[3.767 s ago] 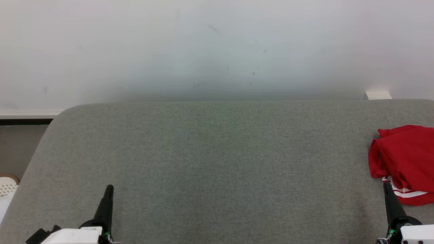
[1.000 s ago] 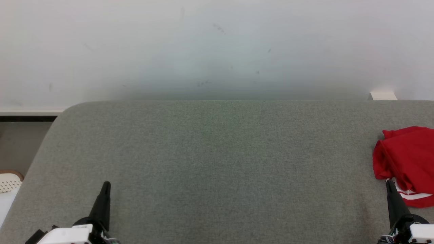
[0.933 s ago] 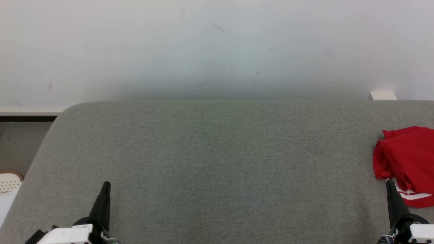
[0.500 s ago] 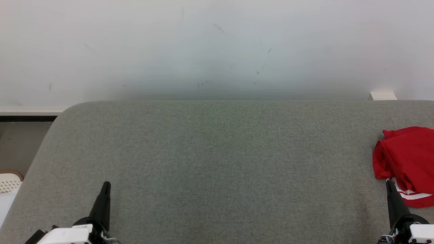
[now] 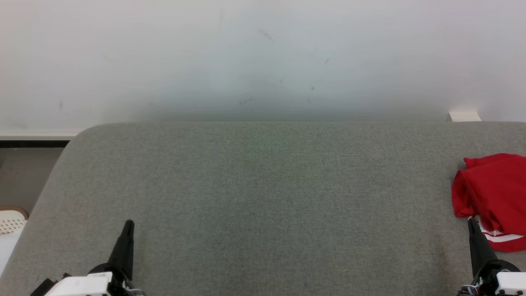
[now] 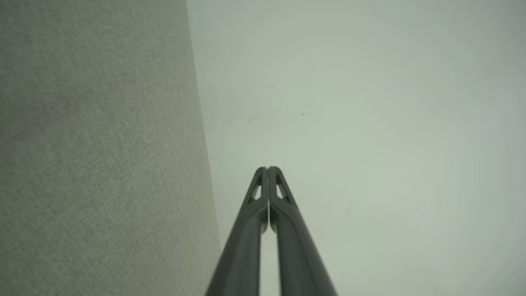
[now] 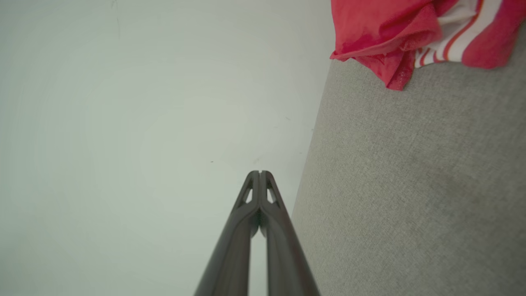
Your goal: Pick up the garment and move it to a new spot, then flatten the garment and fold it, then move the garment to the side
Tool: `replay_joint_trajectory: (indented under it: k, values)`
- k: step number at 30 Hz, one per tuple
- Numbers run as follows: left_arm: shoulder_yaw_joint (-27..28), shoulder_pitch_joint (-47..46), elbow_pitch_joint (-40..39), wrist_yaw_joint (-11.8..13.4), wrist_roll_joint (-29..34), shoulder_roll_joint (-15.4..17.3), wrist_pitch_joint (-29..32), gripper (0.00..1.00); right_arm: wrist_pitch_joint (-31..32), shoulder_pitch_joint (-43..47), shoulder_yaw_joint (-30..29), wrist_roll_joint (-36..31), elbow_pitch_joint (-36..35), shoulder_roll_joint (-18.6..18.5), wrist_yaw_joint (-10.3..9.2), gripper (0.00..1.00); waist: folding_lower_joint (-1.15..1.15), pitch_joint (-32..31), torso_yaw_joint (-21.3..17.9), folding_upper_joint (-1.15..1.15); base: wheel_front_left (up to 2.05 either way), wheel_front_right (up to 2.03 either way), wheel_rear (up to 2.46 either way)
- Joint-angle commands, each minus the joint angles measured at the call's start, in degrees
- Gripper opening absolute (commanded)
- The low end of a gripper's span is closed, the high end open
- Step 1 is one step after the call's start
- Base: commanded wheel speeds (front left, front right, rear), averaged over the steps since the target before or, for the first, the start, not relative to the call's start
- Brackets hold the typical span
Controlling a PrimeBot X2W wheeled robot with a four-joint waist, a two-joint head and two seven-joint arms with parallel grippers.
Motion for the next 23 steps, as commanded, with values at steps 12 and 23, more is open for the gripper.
replay_joint_trajectory:
  k: [12, 23]
  values:
    - [0.11, -0.36, -0.18, -0.36, -0.76, 0.34, 0.20, 0.00, 0.22, -0.69, -0.25, 0.03, -0.23, -0.04, -0.10, 0.00, 0.00, 0.00, 0.00, 0.00, 0.00, 0.00, 0.00]
    - [0.11, -0.36, -0.18, -0.36, -0.76, 0.34, 0.19, 0.00, 0.22, -0.69, -0.25, 0.03, -0.23, -0.05, -0.10, 0.00, 0.00, 0.00, 0.00, 0.00, 0.00, 0.00, 0.00]
